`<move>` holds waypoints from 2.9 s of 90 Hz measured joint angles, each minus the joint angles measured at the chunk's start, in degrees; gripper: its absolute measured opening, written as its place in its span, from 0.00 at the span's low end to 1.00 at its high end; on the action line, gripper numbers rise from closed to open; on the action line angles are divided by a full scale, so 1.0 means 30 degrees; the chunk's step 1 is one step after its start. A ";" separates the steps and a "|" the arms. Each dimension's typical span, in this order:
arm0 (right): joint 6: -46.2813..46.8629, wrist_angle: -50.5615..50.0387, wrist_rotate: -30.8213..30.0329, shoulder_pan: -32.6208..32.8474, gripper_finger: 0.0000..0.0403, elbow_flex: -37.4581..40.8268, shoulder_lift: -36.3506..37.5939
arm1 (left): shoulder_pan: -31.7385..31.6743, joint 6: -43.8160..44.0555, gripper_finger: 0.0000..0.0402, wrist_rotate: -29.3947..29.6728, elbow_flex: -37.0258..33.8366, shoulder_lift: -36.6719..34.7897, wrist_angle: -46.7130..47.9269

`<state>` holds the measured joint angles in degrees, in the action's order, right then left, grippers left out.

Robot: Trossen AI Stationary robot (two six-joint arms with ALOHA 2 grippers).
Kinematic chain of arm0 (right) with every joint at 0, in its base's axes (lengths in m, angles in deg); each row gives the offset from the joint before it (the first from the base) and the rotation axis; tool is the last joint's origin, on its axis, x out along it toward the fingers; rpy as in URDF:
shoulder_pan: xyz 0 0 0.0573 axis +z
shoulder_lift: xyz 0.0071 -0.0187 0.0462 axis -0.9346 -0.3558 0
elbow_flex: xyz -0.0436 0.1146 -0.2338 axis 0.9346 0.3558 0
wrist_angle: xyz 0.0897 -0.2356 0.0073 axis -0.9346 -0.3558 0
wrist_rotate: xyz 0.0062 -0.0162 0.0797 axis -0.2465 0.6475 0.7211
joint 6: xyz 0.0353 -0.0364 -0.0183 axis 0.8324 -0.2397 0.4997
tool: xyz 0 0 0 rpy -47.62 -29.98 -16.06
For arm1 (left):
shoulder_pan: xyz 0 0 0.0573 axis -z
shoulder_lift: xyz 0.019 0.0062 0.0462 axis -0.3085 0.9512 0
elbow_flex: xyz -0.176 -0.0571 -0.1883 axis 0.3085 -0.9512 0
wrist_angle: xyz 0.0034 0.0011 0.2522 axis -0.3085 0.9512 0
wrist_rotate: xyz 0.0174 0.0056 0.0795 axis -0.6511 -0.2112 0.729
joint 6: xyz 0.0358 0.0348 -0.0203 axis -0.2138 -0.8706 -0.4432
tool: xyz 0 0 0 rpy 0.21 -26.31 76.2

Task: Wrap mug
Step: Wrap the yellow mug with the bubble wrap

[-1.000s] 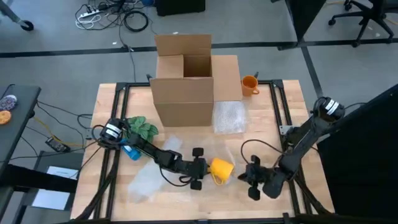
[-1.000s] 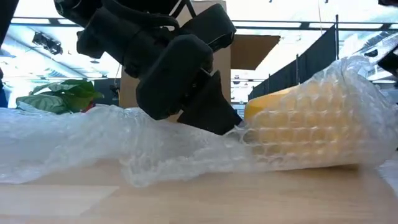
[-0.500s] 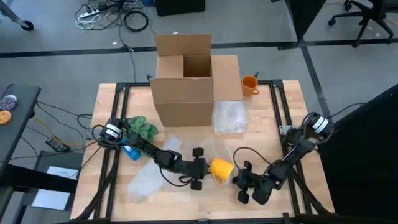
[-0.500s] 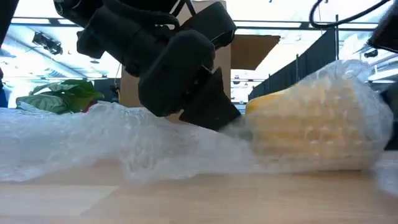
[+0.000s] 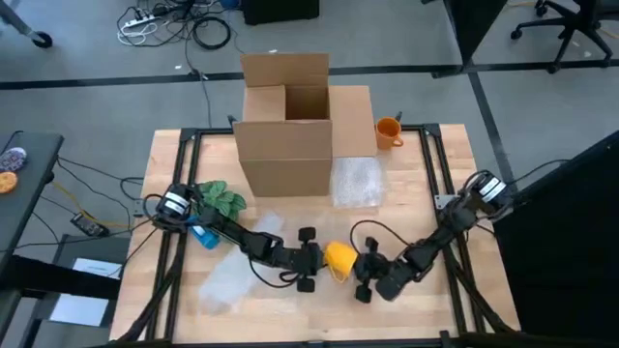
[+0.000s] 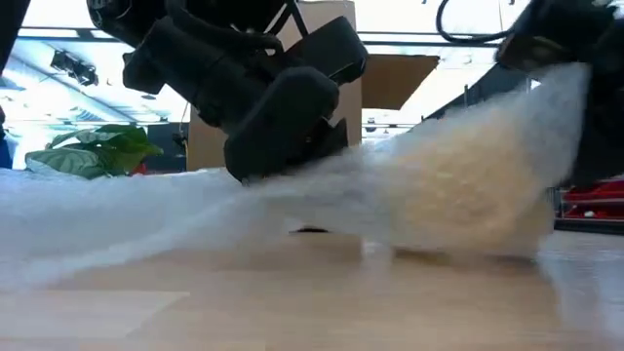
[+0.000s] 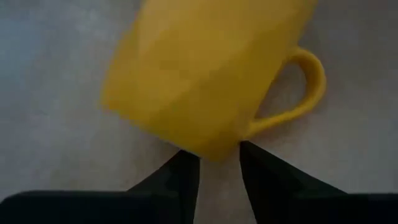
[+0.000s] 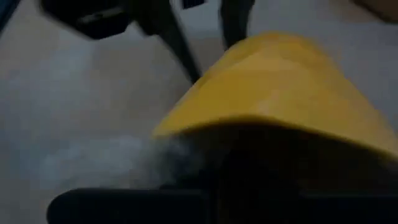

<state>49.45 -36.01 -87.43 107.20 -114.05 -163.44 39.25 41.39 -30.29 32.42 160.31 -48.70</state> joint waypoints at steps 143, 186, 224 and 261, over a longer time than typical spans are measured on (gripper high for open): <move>0.3014 -0.0214 -0.1018 0.0443 0.00 -0.0008 -0.1253 | 0.0022 0.0204 0.25 -0.0322 0.0007 -0.0015 -0.0122; 0.5473 -0.4861 -0.0758 0.3681 0.00 -0.0007 0.2740 | 0.0029 0.0197 0.25 -0.0655 0.0080 -0.0015 -0.0044; 1.0671 -1.1376 -0.1956 0.5799 0.01 -0.0007 0.3615 | 0.0029 0.0192 0.25 -0.0526 0.0080 -0.0015 -0.0025; 0.4088 -0.1603 -0.4104 0.3347 0.02 0.0000 0.0023 | 0.0029 0.0175 0.25 -0.0519 0.0080 -0.0015 -0.0214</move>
<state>61.71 -40.82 -99.74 117.24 -114.05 -163.37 39.34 41.91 -31.85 32.66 160.27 -49.34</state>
